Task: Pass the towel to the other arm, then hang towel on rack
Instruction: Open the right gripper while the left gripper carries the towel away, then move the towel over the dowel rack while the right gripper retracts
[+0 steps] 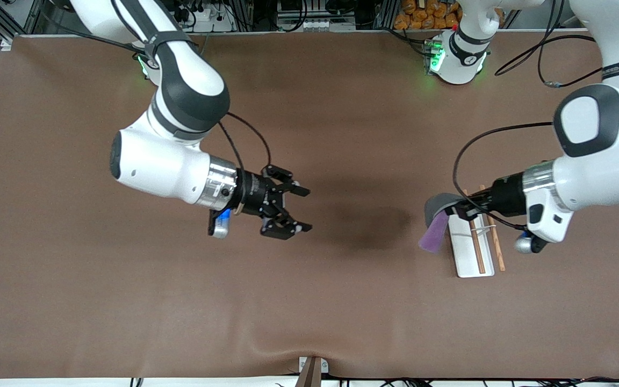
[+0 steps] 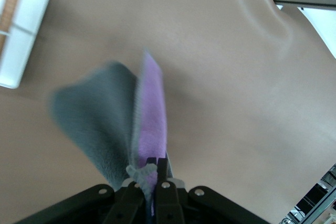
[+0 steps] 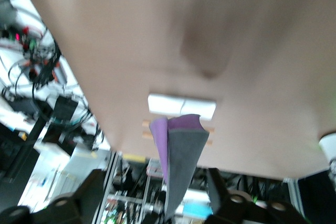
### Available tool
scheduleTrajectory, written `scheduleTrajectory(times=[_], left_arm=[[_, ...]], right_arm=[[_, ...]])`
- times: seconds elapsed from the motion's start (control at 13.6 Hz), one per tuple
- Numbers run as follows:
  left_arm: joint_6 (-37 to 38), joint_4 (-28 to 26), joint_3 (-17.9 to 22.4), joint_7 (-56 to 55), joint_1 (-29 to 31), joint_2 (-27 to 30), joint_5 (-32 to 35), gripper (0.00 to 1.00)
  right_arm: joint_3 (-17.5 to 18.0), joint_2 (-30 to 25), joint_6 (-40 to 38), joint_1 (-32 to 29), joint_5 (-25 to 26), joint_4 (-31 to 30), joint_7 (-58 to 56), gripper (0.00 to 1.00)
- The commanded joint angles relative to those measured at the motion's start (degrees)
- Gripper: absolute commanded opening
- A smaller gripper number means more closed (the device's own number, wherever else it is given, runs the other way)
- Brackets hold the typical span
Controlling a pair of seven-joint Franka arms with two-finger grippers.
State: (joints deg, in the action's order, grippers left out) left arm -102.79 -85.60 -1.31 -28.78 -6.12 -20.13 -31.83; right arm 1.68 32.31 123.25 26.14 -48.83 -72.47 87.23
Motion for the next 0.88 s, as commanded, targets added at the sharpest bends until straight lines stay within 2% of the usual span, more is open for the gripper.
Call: scheduleTrajectory(times=[0.0,0.22,0.52,0.81], left_arm=[[1.37,-0.62,-0.45,3.02,1.72,0.35,2.72,0.0],[0.32,-0.45,-0.71,5.31,0.94,-0.61,15.01,0.0],[-3.81,-0.8,-0.71,5.58,0.85,-2.46,18.11,0.0],[-6.54,-0.8,-0.98,5.58,-0.03,-4.04,24.35,0.0]], right_arm=[[0.78,-0.05,-5.2,-3.89,6.61,0.22,-0.74,1.0],[0.7,-1.1,-14.15,-8.36,16.18,0.31,-9.5,1.0],[0.7,-3.21,-24.97,-15.31,27.97,0.22,-28.65,1.0],[0.7,-4.97,-30.7,-20.94,36.68,0.31,-45.44,1.0]])
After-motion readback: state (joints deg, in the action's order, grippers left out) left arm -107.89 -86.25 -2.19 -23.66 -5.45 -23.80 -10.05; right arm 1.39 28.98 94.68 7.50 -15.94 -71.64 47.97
